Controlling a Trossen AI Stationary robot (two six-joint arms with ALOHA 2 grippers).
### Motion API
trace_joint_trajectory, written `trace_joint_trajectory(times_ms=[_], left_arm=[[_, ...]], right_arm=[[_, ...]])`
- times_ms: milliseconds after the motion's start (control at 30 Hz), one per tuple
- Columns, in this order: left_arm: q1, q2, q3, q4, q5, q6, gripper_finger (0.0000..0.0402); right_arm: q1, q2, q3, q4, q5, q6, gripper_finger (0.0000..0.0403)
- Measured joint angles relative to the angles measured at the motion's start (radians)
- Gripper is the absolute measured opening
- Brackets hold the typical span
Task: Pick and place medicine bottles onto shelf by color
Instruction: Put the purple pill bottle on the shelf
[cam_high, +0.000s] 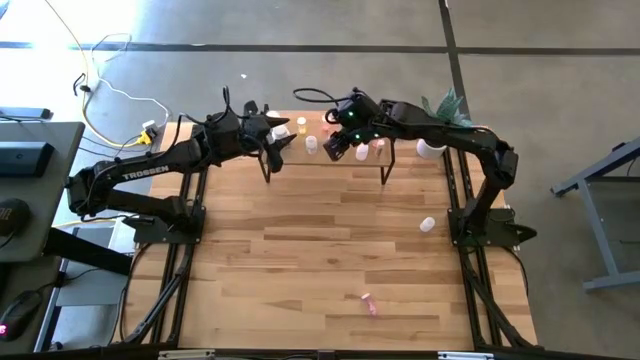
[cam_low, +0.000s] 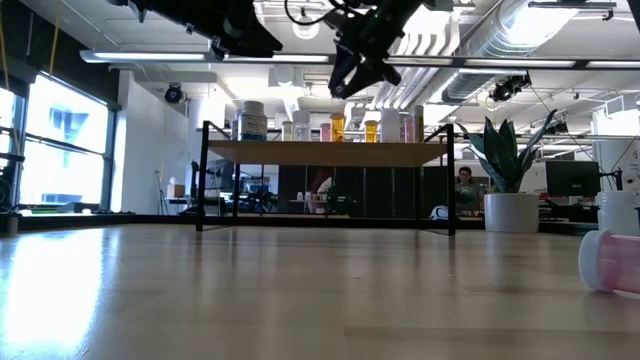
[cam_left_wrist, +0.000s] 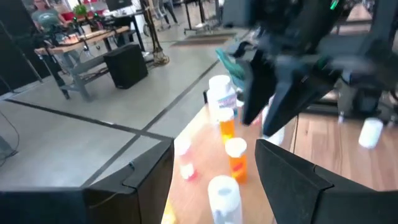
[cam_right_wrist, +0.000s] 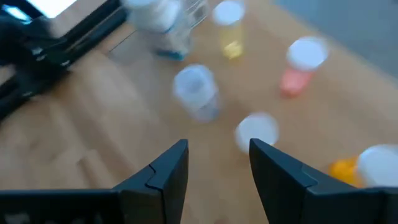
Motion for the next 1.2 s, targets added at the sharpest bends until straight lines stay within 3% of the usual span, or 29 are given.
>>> trace_joint_trajectory(times_ms=[333, 533, 833, 1033, 1200], left_arm=[[0.0, -0.084, 0.0, -0.182, 0.001, 0.075, 0.0214], [-0.003, -0.129, 0.0, -0.263, 0.001, 0.072, 0.0214], [-0.003, -0.15, 0.0, -0.279, 0.003, -0.056, 0.0214], [-0.003, -0.15, 0.0, -0.279, 0.004, -0.199, 0.0214], [-0.003, -0.15, 0.0, -0.28, 0.048, -0.291, 0.0214]], right_arm=[[0.109, -0.026, 0.0, -0.117, -0.091, 0.138, 0.0161], [0.208, -0.026, 0.0, -0.187, -0.118, 0.142, 0.0161], [0.333, -0.026, 0.0, -0.306, -0.129, 0.168, 0.0161], [0.396, -0.026, 0.0, -0.404, -0.21, 0.245, 0.0161], [0.467, -0.026, 0.0, -0.437, -0.217, 0.269, 0.0161]])
